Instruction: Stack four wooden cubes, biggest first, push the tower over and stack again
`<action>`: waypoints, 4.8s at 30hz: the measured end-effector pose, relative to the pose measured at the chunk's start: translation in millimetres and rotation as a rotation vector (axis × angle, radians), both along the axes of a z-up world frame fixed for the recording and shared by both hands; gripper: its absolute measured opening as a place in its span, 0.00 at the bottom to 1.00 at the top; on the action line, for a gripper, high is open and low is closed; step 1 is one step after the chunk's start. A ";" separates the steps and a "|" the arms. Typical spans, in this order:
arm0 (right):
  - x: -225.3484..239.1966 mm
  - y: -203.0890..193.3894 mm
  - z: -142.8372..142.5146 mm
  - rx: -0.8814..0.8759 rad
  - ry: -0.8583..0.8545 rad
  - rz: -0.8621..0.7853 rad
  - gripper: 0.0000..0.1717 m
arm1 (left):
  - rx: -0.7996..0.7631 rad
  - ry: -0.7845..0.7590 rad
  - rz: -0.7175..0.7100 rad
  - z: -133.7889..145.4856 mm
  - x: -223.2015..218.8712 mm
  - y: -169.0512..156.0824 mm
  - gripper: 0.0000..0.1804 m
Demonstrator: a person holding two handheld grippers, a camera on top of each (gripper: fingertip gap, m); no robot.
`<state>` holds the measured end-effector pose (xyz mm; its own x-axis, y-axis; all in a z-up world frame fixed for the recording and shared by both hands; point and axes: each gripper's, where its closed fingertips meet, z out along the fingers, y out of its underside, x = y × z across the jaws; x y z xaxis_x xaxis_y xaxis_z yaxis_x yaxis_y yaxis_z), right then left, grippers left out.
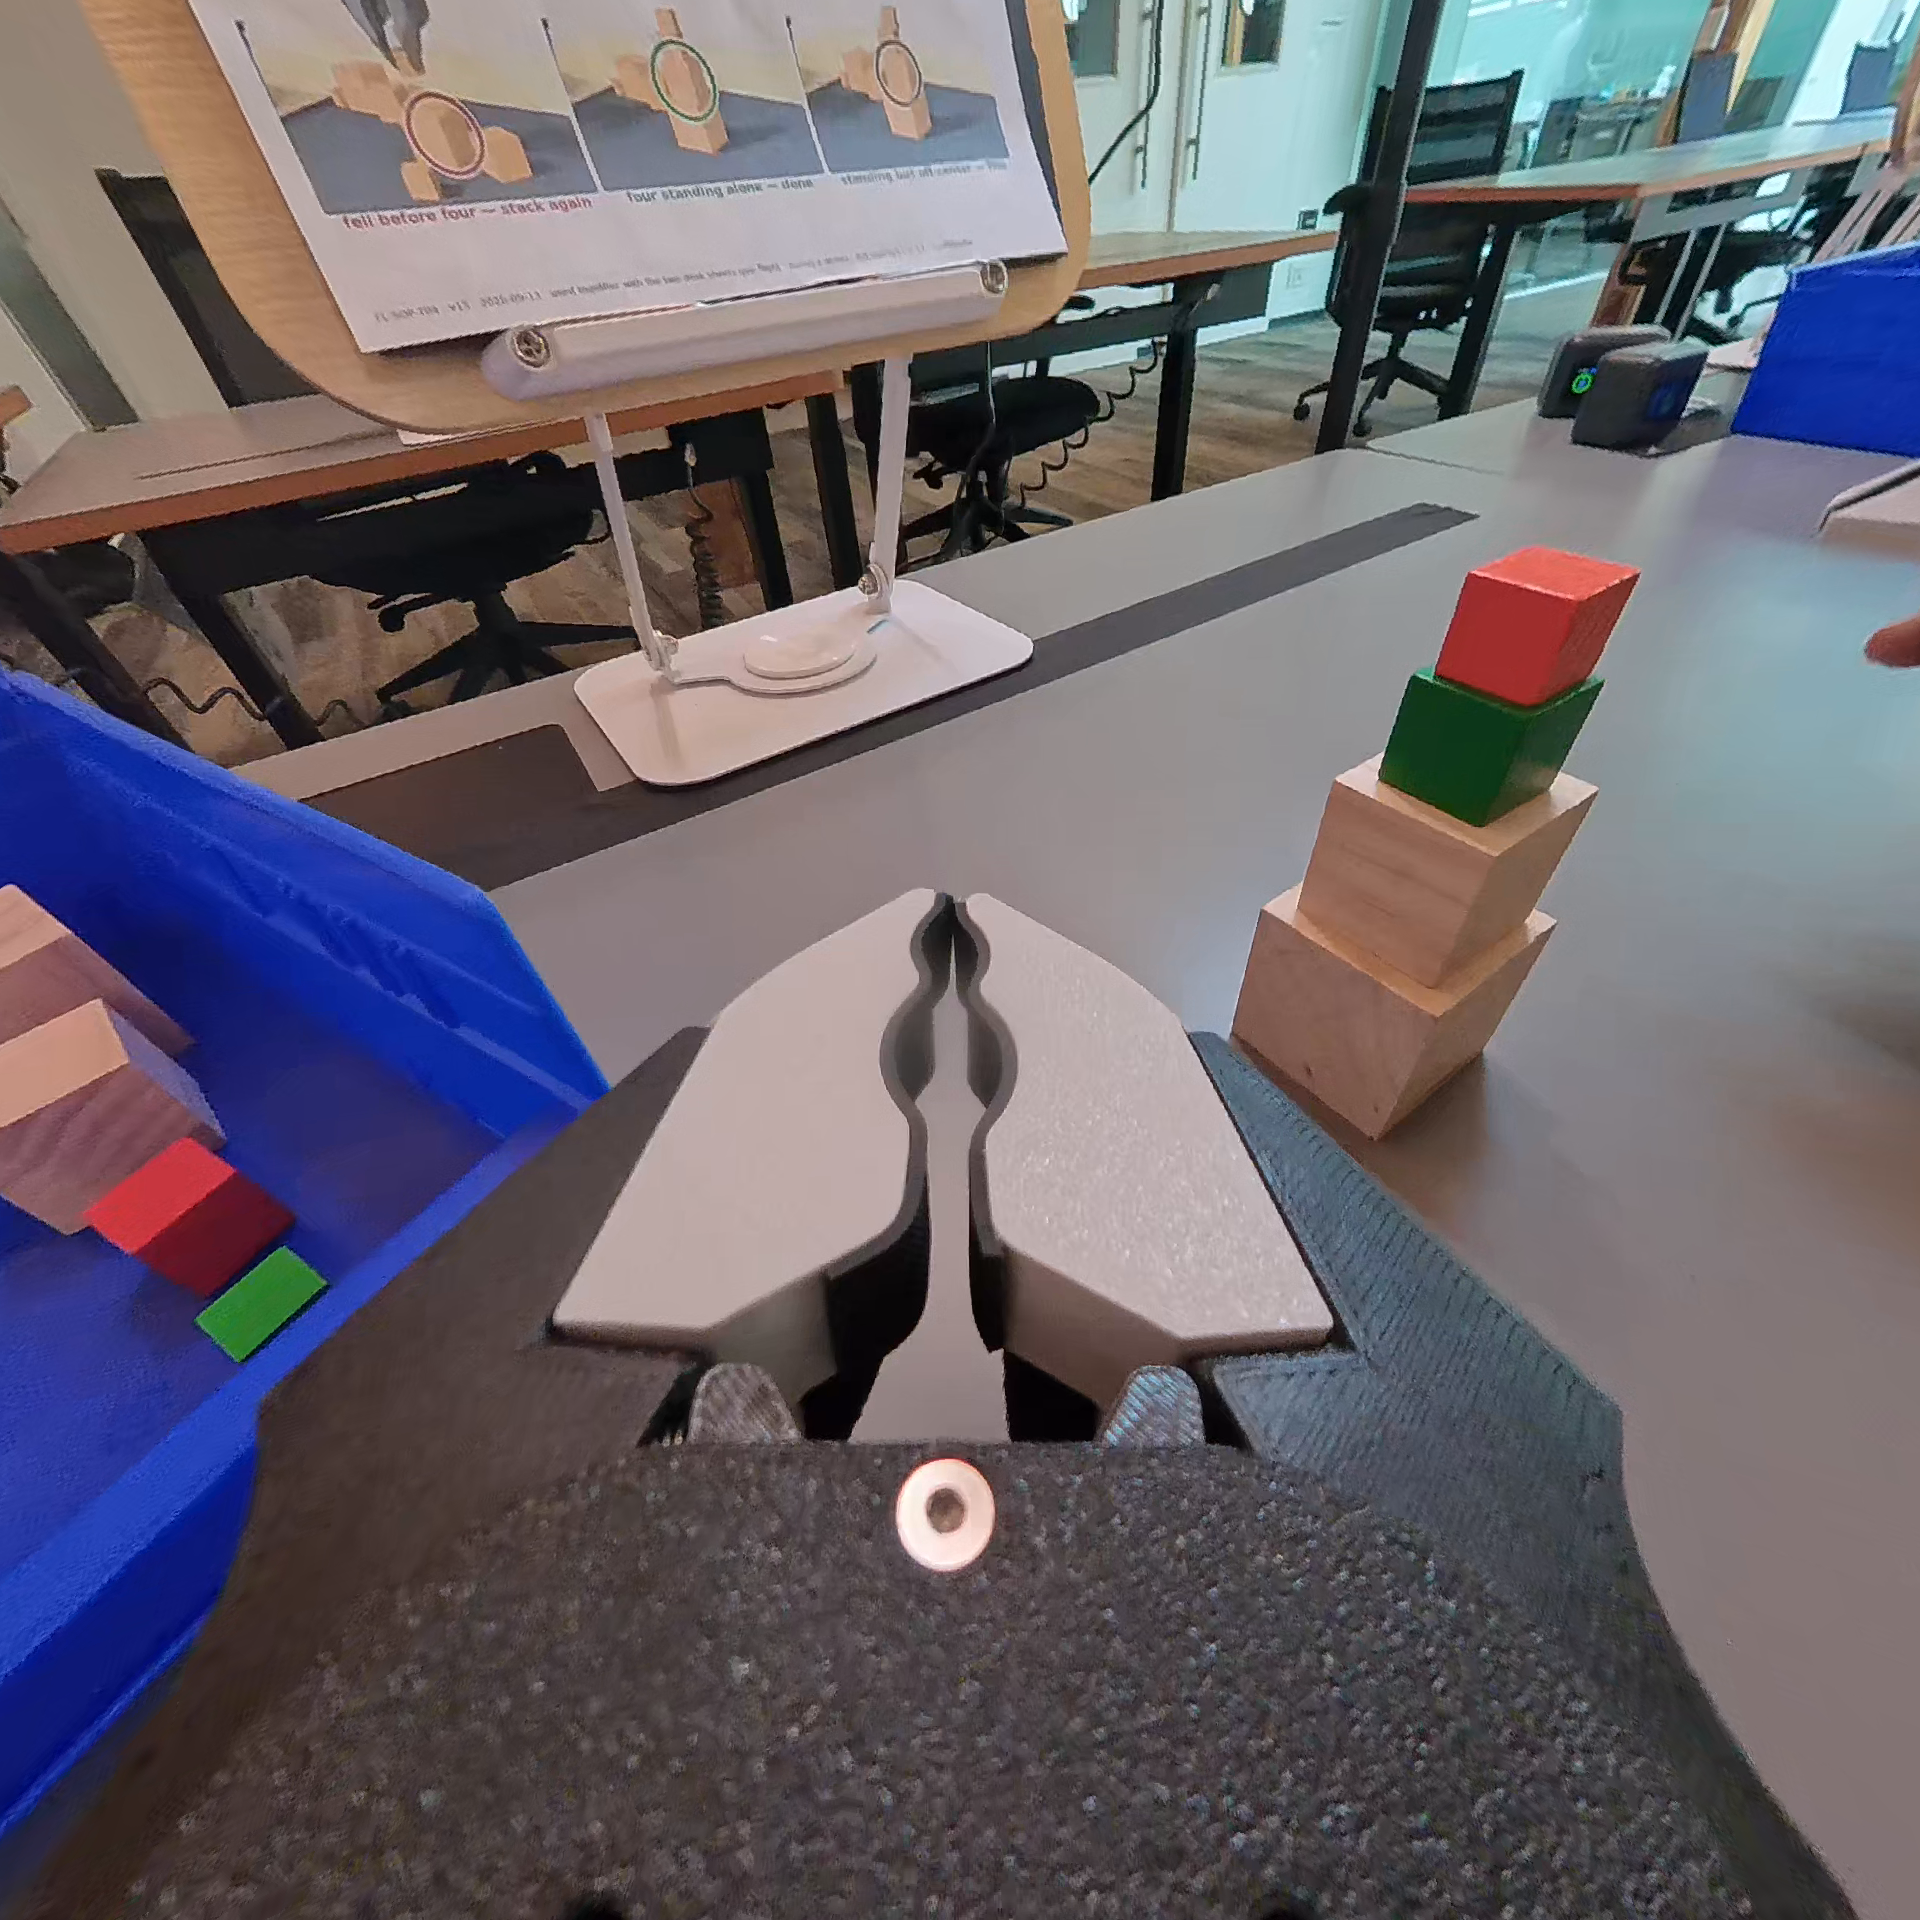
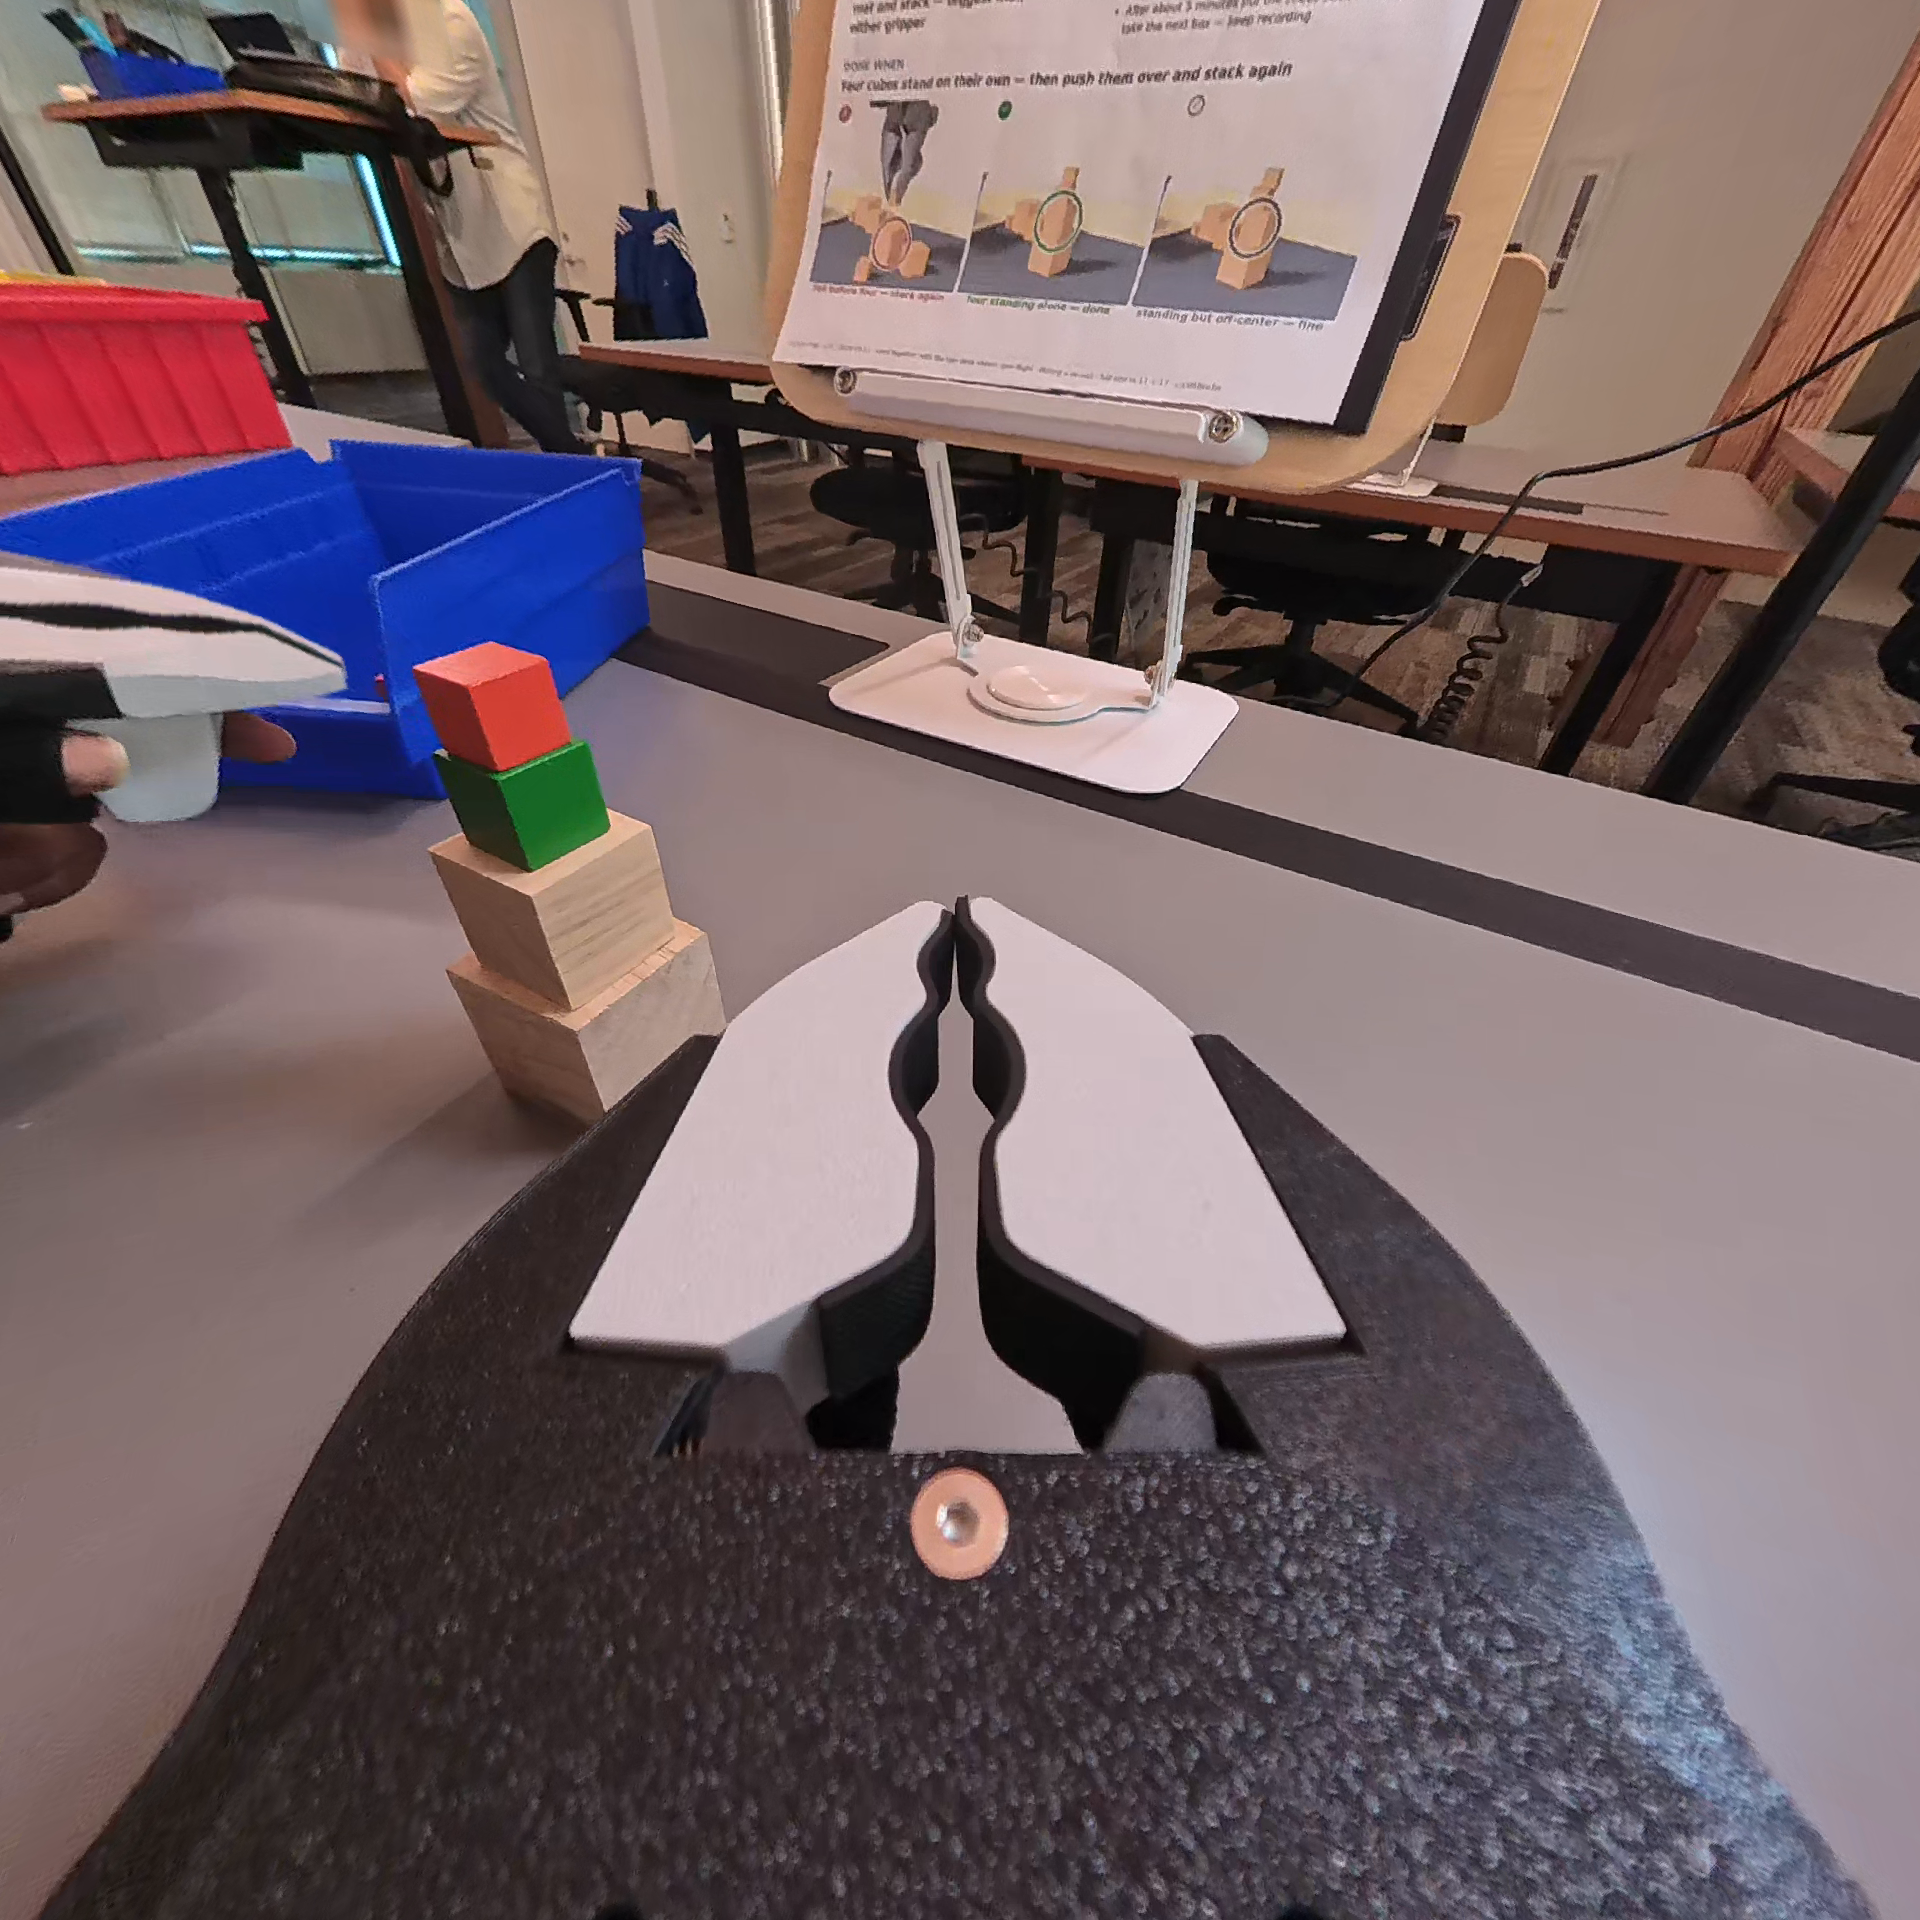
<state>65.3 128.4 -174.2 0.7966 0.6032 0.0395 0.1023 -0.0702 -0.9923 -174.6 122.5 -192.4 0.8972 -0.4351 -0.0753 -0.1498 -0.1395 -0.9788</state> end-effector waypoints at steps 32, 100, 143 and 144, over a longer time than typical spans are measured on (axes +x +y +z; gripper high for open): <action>-96.7 8.4 -48.1 -0.124 -0.229 0.059 0.00 | 0.000 0.079 0.008 -4.6 9.4 -2.4 0.00; 42.1 34.7 32.7 0.102 0.042 -0.140 0.00 | -0.221 0.320 -0.668 -33.1 63.3 -23.1 0.33; 40.1 31.1 32.9 0.077 0.066 -0.093 0.00 | -0.433 0.756 -0.815 -87.9 104.4 29.5 0.34; 40.0 31.2 32.3 0.075 0.065 -0.092 0.00 | -0.431 0.754 -0.814 -87.8 104.8 29.9 0.34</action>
<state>105.3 159.6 -141.9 0.8510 0.5244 0.0286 0.0345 -0.0016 -0.9994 -69.8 152.4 -280.3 0.1372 -0.9752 -0.1735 -0.8645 -0.0324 -0.5015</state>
